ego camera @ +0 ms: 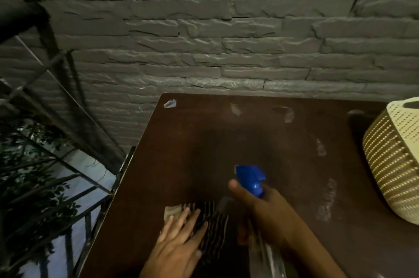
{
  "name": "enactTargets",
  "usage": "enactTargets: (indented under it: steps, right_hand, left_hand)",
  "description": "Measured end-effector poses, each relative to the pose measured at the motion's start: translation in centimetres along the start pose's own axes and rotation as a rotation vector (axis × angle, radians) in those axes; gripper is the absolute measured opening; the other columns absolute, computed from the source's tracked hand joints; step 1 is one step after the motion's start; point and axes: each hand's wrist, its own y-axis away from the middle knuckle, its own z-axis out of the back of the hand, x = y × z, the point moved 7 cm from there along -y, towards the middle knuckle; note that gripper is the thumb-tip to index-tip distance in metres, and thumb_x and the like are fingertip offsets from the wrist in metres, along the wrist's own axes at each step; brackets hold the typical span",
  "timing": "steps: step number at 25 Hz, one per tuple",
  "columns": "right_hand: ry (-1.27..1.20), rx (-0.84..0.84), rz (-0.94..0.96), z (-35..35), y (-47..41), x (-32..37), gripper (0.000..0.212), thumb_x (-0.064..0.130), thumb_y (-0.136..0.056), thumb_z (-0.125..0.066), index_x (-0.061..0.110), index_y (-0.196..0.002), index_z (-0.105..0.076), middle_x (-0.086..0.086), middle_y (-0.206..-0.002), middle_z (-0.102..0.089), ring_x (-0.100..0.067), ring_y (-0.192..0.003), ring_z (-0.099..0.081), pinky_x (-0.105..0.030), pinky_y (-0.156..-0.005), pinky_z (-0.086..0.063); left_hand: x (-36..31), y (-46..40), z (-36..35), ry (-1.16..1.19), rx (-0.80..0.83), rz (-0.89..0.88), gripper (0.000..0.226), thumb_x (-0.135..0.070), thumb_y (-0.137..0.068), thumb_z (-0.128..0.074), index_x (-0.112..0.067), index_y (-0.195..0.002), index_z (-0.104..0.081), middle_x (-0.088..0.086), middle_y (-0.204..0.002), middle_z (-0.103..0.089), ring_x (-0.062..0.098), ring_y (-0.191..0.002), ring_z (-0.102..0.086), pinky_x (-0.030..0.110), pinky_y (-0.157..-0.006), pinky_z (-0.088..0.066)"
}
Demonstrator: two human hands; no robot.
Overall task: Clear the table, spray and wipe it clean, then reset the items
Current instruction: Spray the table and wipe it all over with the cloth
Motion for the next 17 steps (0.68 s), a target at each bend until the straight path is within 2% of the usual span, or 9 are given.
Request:
enactTargets:
  steps: [3, 5, 7, 9, 13, 17]
  right_hand:
    - [0.023, -0.014, -0.001, 1.2, -0.9, 0.7, 0.06, 0.054, -0.075, -0.067, 0.0, -0.099, -0.057, -0.013, -0.058, -0.061, -0.029, -0.052, -0.062, -0.04, -0.06, -0.055]
    - [0.03, -0.024, 0.009, 1.8, -2.0, 1.6, 0.057, 0.05, -0.078, -0.066, -0.002, -0.1, -0.057, -0.014, -0.057, -0.06, -0.029, -0.051, -0.061, -0.038, -0.057, -0.053]
    - [0.02, -0.036, 0.007, 2.7, -3.4, 2.8, 0.055, 0.046, -0.079, -0.067, -0.005, -0.1, -0.056, -0.015, -0.058, -0.058, -0.028, -0.05, -0.059, -0.035, -0.054, -0.052]
    - [0.021, -0.027, -0.019, 3.5, -5.4, 4.0, 0.052, 0.045, -0.079, -0.067, -0.002, -0.1, -0.057, -0.016, -0.061, -0.057, -0.028, -0.052, -0.059, -0.037, -0.057, -0.053]
    - [0.077, -0.006, -0.07, 4.8, -9.6, 6.5, 0.051, 0.051, -0.079, -0.063, 0.003, -0.094, -0.058, -0.016, -0.062, -0.063, -0.027, -0.053, -0.063, -0.035, -0.061, -0.056]
    - [0.106, -0.017, -0.132, 5.8, -13.3, 8.5, 0.044, 0.053, -0.078, -0.061, 0.011, -0.091, -0.056, -0.014, -0.065, -0.063, -0.025, -0.056, -0.064, -0.036, -0.064, -0.057]
  left_hand:
    - [0.8, -6.2, 2.3, 0.012, -0.077, 0.067, 0.052, -0.049, -0.097, -0.036, -0.033, -0.147, -0.034, -0.005, -0.158, -0.024, 0.017, -0.149, -0.009, 0.04, -0.113, -0.01]
    - [2.3, -10.4, 3.5, 0.007, -0.094, 0.104, 0.053, -0.049, -0.1, -0.024, -0.03, -0.15, -0.026, -0.003, -0.16, -0.016, 0.016, -0.149, 0.001, 0.041, -0.117, -0.004]
    - [4.2, -14.9, 4.0, 0.026, -0.058, 0.135, 0.061, -0.053, -0.095, -0.006, -0.031, -0.152, -0.012, -0.005, -0.162, 0.001, 0.013, -0.147, 0.015, 0.04, -0.12, 0.005]
    - [6.0, -19.7, 4.3, 0.029, -0.014, 0.163, 0.066, -0.054, -0.09, 0.003, -0.033, -0.153, -0.002, -0.007, -0.161, 0.01, 0.013, -0.146, 0.02, 0.042, -0.12, 0.008]
    - [8.5, -28.3, 5.2, 0.02, 0.011, 0.174, 0.055, -0.045, -0.102, -0.018, -0.03, -0.153, -0.006, -0.002, -0.163, 0.003, 0.018, -0.149, 0.01, 0.045, -0.12, 0.001]
    - [10.9, -34.9, 6.4, 0.047, -0.026, 0.169, 0.055, -0.042, -0.102, -0.026, -0.03, -0.153, -0.013, -0.002, -0.163, -0.005, 0.019, -0.149, 0.002, 0.047, -0.12, -0.005]
